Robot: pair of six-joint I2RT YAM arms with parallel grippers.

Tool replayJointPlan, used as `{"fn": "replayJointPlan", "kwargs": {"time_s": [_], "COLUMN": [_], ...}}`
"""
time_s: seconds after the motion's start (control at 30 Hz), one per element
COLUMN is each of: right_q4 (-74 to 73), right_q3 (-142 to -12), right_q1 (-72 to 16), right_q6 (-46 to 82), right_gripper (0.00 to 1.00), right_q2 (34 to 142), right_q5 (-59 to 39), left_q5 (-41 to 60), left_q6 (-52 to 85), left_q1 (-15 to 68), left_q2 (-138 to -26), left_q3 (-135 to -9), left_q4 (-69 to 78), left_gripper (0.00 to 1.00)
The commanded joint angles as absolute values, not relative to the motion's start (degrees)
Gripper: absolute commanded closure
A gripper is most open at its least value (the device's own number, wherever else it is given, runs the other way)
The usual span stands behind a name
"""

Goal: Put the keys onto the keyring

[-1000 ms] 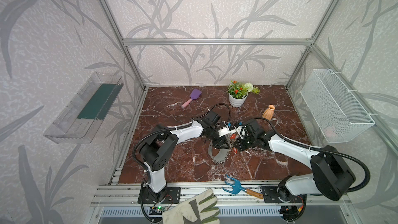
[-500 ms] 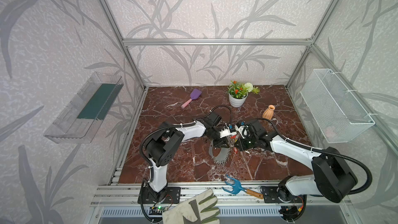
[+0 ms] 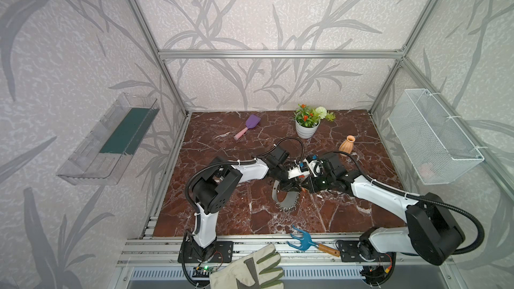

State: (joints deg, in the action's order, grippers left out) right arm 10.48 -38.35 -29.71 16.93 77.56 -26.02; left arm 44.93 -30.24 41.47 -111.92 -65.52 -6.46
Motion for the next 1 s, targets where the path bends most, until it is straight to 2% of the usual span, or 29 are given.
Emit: {"fn": "replayJointPlan", "kwargs": {"time_s": [0.0, 0.13, 0.2, 0.5, 0.6, 0.8, 0.97], "right_q4": [9.5, 9.6, 9.4, 7.6, 8.0, 7.5, 7.1], "right_q3": [-37.6, -37.2, -36.7, -35.3, -35.5, -35.3, -35.4], "right_q1": [-29.7, -29.0, -28.4, -25.5, -25.0, -24.2, -23.6], "right_q6": [16.0, 16.0, 16.3, 17.3, 17.3, 17.6, 17.8], "right_gripper": [1.0, 1.0, 1.0, 1.0, 1.0, 1.0, 1.0], "right_q2": [76.0, 75.6, 75.2, 75.4, 76.1, 76.4, 76.8], "right_q5": [-28.4, -28.6, -28.6, -29.9, -29.4, -29.2, -29.2], "left_q5": [45.5, 44.9, 45.9, 47.2, 47.5, 48.7, 48.9], "left_q6": [-30.2, -30.3, -31.8, -34.4, -34.4, -34.9, -35.6], "left_q1": [41.2, 40.9, 40.8, 40.7, 40.7, 40.7, 40.9], "left_q2": [-113.5, -113.6, -114.4, -115.3, -115.8, -116.6, -116.7], "left_q3": [-66.0, -65.1, -66.8, -68.0, -69.0, -70.4, -70.8], "left_q4": [-3.7, -2.4, -6.2, -11.9, -13.3, -15.7, -17.1], "left_gripper": [0.55, 0.52, 0.56, 0.59, 0.62, 0.74, 0.77]}}
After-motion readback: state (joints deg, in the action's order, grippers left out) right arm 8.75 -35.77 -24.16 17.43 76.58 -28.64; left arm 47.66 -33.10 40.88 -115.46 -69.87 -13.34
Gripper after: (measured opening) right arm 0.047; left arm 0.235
